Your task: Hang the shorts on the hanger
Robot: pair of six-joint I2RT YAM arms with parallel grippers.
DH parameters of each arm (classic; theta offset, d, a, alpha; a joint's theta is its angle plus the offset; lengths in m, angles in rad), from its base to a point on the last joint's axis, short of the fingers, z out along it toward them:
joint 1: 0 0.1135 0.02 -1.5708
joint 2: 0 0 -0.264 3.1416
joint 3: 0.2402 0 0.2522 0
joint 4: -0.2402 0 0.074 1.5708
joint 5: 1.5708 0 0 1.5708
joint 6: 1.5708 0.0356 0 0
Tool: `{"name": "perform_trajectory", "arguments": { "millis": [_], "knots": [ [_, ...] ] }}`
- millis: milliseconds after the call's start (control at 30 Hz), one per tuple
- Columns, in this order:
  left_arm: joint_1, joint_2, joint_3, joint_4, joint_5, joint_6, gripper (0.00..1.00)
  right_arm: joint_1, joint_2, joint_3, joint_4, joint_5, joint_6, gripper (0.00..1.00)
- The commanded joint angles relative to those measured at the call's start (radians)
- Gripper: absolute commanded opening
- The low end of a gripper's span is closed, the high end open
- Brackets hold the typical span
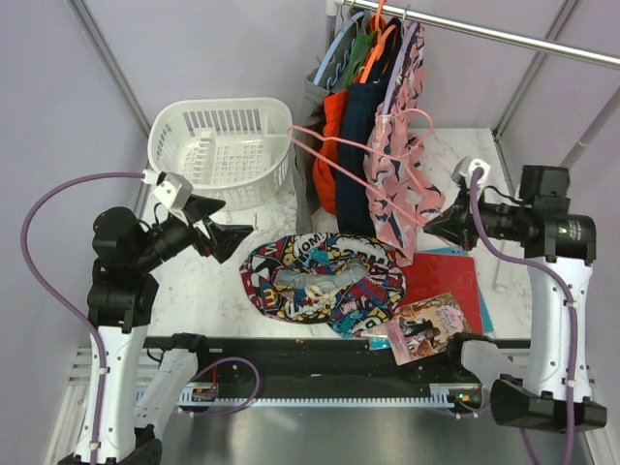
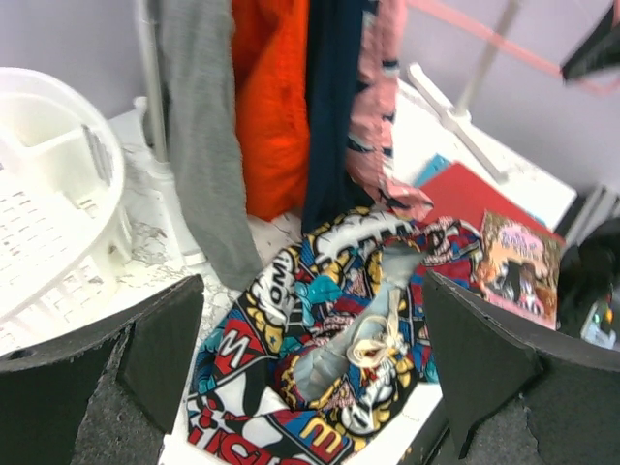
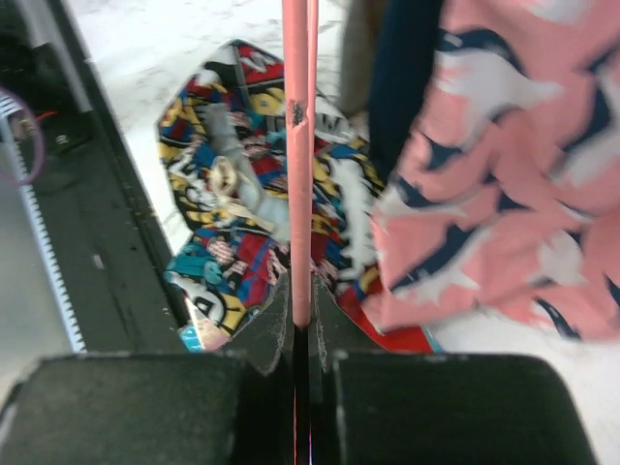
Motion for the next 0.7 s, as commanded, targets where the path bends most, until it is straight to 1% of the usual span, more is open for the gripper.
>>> {"name": "perform_trajectory", "arguments": {
  "millis": [0, 33, 100, 133, 167, 200, 233, 267, 300, 333, 367, 400, 433, 500, 533, 600, 667],
  "knots": [
    [0.059, -0.018, -0.015, 0.108, 0.013, -0.148, 0.99, 0.310, 0.003, -0.021, 0.267, 0.043, 0.215, 0.00],
    [0.065, -0.016, -0.012, 0.109, 0.010, -0.156, 0.99, 0.356, 0.004, -0.030, 0.317, 0.101, 0.285, 0.00],
    [0.075, -0.010, 0.011, 0.092, 0.019, -0.139, 0.99, 0.445, 0.022, -0.041, 0.394, 0.164, 0.309, 0.00],
    [0.075, -0.005, 0.027, 0.070, 0.031, -0.063, 0.99, 0.529, 0.041, -0.031, 0.373, 0.190, 0.285, 0.00],
    [0.075, 0.002, 0.047, 0.045, 0.039, -0.009, 0.99, 0.571, 0.085, -0.018, 0.342, 0.249, 0.207, 0.00],
    [0.075, 0.007, 0.099, -0.031, 0.042, 0.040, 0.99, 0.607, 0.107, 0.000, 0.278, 0.283, 0.173, 0.00],
    [0.075, 0.022, 0.127, -0.077, 0.041, 0.218, 0.99, 0.666, 0.127, 0.005, 0.244, 0.310, 0.138, 0.00],
    [0.075, 0.028, 0.153, -0.122, 0.044, 0.308, 0.99, 0.685, 0.156, 0.008, 0.215, 0.355, 0.054, 0.00],
    [0.075, 0.039, 0.211, -0.188, 0.057, 0.398, 0.99, 0.708, 0.165, 0.002, 0.165, 0.365, 0.018, 0.00],
    [0.075, 0.091, 0.251, -0.336, 0.059, 0.580, 0.98, 0.717, 0.170, -0.009, 0.159, 0.385, -0.002, 0.00],
    [0.075, 0.120, 0.291, -0.427, 0.067, 0.658, 0.97, 0.722, 0.170, -0.021, 0.166, 0.408, -0.019, 0.00],
    [0.075, 0.157, 0.366, -0.511, 0.099, 0.736, 0.96, 0.730, 0.168, -0.049, 0.175, 0.416, -0.027, 0.00],
    [0.072, 0.215, 0.395, -0.673, 0.113, 0.890, 0.94, 0.733, 0.167, -0.061, 0.182, 0.417, -0.028, 0.00],
    [0.073, 0.263, 0.423, -0.759, 0.139, 0.974, 0.94, 0.740, 0.159, -0.093, 0.224, 0.422, -0.021, 0.00],
    [0.071, 0.280, 0.420, -0.849, 0.154, 1.070, 0.94, 0.743, 0.154, -0.101, 0.242, 0.423, -0.018, 0.00],
    [0.056, 0.318, 0.384, -0.906, 0.188, 1.158, 0.94, 0.754, 0.156, -0.115, 0.271, 0.434, -0.004, 0.00],
    [0.013, 0.334, 0.344, -0.906, 0.183, 1.172, 0.95, 0.762, 0.170, -0.113, 0.276, 0.442, 0.008, 0.00]
  ]
}}
